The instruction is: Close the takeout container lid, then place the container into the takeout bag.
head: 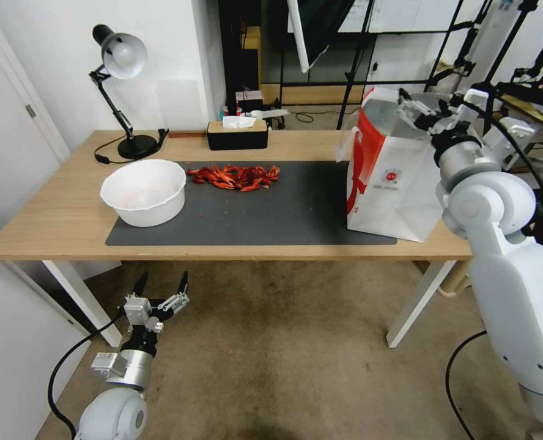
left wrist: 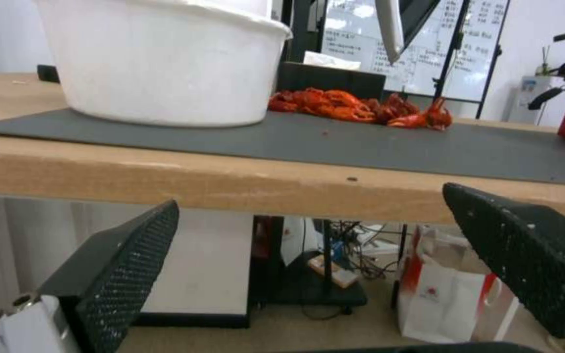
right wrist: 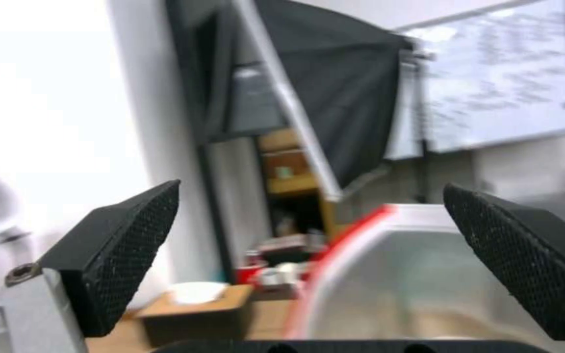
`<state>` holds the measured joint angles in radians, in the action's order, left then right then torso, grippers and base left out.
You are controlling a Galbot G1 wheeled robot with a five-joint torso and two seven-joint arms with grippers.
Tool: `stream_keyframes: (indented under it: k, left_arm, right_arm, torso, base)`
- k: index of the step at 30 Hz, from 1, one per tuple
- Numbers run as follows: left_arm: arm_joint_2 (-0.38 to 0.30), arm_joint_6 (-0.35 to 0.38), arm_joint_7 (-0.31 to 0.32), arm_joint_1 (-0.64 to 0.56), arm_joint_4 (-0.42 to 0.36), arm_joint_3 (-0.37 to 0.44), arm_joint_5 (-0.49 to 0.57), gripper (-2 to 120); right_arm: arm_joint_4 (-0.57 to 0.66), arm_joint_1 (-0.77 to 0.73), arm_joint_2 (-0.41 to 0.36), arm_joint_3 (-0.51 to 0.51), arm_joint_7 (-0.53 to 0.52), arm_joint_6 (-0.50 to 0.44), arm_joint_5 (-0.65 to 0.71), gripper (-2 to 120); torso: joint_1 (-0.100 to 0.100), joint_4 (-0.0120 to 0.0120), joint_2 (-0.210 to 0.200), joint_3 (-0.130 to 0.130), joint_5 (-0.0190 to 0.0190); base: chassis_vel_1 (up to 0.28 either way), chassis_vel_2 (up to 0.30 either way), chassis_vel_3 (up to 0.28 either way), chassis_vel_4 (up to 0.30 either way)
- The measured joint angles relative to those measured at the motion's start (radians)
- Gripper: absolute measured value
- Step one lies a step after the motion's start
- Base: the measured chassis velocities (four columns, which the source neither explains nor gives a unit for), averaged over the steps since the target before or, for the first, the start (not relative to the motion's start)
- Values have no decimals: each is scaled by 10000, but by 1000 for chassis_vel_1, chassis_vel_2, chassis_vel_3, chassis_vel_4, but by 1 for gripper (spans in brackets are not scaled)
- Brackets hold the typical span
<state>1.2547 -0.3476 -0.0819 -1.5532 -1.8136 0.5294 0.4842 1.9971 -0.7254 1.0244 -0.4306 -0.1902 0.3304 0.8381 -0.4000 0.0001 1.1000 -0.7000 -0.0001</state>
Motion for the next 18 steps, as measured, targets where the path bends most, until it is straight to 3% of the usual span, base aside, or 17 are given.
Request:
stream_keyframes:
  k: [4,9,18]
  left_arm:
    - [-32,22,-26,80,-23,-29,17,100]
    - [-157,51,-123,253,-25,-183,20,100]
    - [-136,-104,-207,211,-28,-191,16,100]
  right_arm:
    - [567,-845,-222,62,805,-488,-256,100]
    - [1528,-3113,-430,-149,1582,-1356,-1483,100]
    - [1750,-5712,112,-180,1684,-2733,-3288,100]
  torso:
    - [0,2,0,0,0]
    - [0,-5,0,0,1]
    - [-1,-1,2,1,1]
  base:
    - [0,0,0,0]
    - [0,0,0,0]
    - [0,0,0,0]
